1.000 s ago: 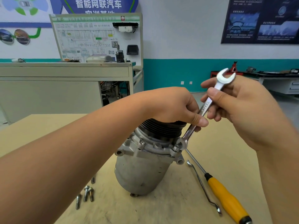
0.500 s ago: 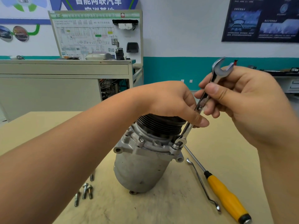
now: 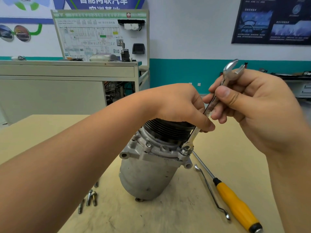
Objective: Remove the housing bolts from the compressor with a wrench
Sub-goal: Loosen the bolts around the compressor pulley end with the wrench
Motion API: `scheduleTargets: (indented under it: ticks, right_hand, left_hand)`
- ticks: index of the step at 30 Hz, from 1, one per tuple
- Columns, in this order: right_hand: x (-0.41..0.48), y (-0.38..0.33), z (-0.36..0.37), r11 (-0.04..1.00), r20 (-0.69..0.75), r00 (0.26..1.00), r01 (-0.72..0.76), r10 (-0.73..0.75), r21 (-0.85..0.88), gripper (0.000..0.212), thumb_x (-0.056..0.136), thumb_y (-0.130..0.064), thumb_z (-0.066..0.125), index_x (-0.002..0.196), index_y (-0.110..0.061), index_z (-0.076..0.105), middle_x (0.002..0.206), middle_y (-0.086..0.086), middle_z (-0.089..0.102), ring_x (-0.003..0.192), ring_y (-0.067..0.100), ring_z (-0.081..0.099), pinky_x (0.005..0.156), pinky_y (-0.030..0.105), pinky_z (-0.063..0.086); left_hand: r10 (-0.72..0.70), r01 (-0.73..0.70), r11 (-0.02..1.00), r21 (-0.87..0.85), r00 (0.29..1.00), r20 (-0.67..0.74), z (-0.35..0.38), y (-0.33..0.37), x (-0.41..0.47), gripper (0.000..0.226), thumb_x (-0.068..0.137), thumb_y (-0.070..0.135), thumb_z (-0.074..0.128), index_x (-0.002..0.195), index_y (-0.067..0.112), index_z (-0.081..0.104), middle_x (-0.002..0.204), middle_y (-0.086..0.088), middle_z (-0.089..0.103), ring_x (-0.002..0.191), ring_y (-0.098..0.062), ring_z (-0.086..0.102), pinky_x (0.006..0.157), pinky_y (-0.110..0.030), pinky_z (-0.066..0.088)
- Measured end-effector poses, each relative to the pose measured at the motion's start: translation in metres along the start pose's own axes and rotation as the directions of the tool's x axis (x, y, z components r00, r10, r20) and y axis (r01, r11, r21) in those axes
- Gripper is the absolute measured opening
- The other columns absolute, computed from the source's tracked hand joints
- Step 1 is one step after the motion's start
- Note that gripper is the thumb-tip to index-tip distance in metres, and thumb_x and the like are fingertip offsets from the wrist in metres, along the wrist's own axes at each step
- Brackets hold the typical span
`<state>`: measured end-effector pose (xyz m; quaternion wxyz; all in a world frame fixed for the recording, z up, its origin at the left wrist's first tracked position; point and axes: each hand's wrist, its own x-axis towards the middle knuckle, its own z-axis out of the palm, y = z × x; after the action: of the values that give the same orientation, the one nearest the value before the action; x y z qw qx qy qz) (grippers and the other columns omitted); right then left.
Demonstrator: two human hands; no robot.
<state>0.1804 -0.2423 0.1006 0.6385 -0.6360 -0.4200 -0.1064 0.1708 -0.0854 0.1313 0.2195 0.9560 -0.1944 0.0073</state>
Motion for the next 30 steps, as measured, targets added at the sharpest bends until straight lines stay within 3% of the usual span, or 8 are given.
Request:
scheduleTargets:
  ticks: [3,7,11,14,16,23,28,30]
  right_hand:
    - [0.000,0.000,0.000,1.000,0.017,1.000,0.006,-0.006,0.000,0.005,0.085,-0.019,0.058,0.082,-0.019,0.062,0.070,0.001,0.069,0.051,0.011,0.060,0.048,0.017,0.048]
    - [0.000,0.000,-0.002,1.000,0.047,0.999,-0.002,0.002,-0.001,0.013,0.083,-0.017,0.049,0.081,-0.018,0.062,0.070,0.001,0.068,0.052,0.010,0.059,0.049,0.018,0.047]
    - [0.001,0.003,-0.004,1.000,0.080,0.997,-0.014,0.013,0.017,0.017,0.085,-0.019,0.047,0.079,-0.020,0.063,0.070,0.000,0.067,0.054,0.010,0.057,0.051,0.018,0.047]
    - [0.001,0.006,-0.008,0.991,0.101,0.993,-0.071,0.060,0.109,0.018,0.088,-0.026,0.048,0.078,-0.017,0.060,0.069,-0.001,0.065,0.055,0.010,0.054,0.053,0.019,0.047]
    - [0.002,0.010,-0.009,0.985,0.085,0.993,-0.098,0.087,0.142,0.021,0.087,-0.030,0.045,0.081,-0.013,0.055,0.067,-0.002,0.064,0.054,0.010,0.052,0.052,0.019,0.046]
    - [0.003,0.011,-0.008,0.992,0.054,0.992,-0.118,0.115,0.052,0.026,0.084,-0.037,0.042,0.087,-0.014,0.054,0.065,-0.004,0.061,0.054,0.009,0.050,0.052,0.019,0.044]
    - [0.001,-0.001,-0.007,0.986,0.054,0.987,-0.147,0.151,-0.081,0.024,0.075,-0.032,0.048,0.093,-0.017,0.053,0.062,-0.006,0.062,0.052,0.006,0.052,0.050,0.016,0.046]
    - [0.000,-0.002,-0.006,0.981,0.035,0.988,-0.148,0.153,-0.123,0.017,0.081,-0.025,0.052,0.097,-0.019,0.053,0.061,-0.007,0.062,0.051,0.005,0.052,0.049,0.015,0.045]
  left_hand:
    - [0.004,-0.004,1.000,0.007,1.000,0.006,0.000,-0.001,0.001,0.024,0.075,0.039,0.075,0.062,0.020,0.070,0.051,0.011,0.048,0.056,-0.003,0.048,0.071,-0.033,0.043]
    - [0.010,-0.010,1.000,0.010,1.000,0.010,-0.001,-0.002,0.001,0.032,0.075,0.042,0.074,0.062,0.013,0.064,0.048,0.011,0.043,0.051,-0.003,0.044,0.068,-0.030,0.039]
    - [0.031,-0.032,0.999,0.003,0.998,0.058,-0.004,-0.002,0.001,0.028,0.075,0.045,0.074,0.060,0.022,0.066,0.049,0.009,0.047,0.053,-0.002,0.047,0.072,-0.028,0.042]
    - [0.053,-0.049,0.998,-0.038,0.992,0.113,-0.006,-0.001,-0.002,0.024,0.069,0.053,0.075,0.077,0.030,0.076,0.084,0.006,0.071,0.088,-0.004,0.063,0.098,-0.036,0.044]
    - [0.068,-0.060,0.996,-0.061,0.990,0.124,-0.007,-0.001,-0.003,0.032,0.063,0.057,0.072,0.083,0.032,0.076,0.096,0.011,0.073,0.101,-0.006,0.063,0.105,-0.039,0.041]
    - [0.041,-0.041,0.999,-0.008,0.996,0.073,-0.004,-0.002,-0.001,0.035,0.051,0.061,0.059,0.074,0.039,0.074,0.092,0.013,0.073,0.098,-0.008,0.063,0.101,-0.039,0.044]
    - [0.023,-0.026,0.999,0.048,0.998,0.064,-0.003,0.001,0.000,0.042,0.052,0.062,0.055,0.081,0.038,0.074,0.089,0.016,0.071,0.093,-0.003,0.062,0.098,-0.034,0.045]
    - [0.015,-0.018,0.998,0.058,0.998,0.059,-0.003,0.001,-0.001,0.039,0.057,0.061,0.059,0.083,0.036,0.074,0.091,0.013,0.072,0.094,-0.005,0.062,0.097,-0.036,0.046]
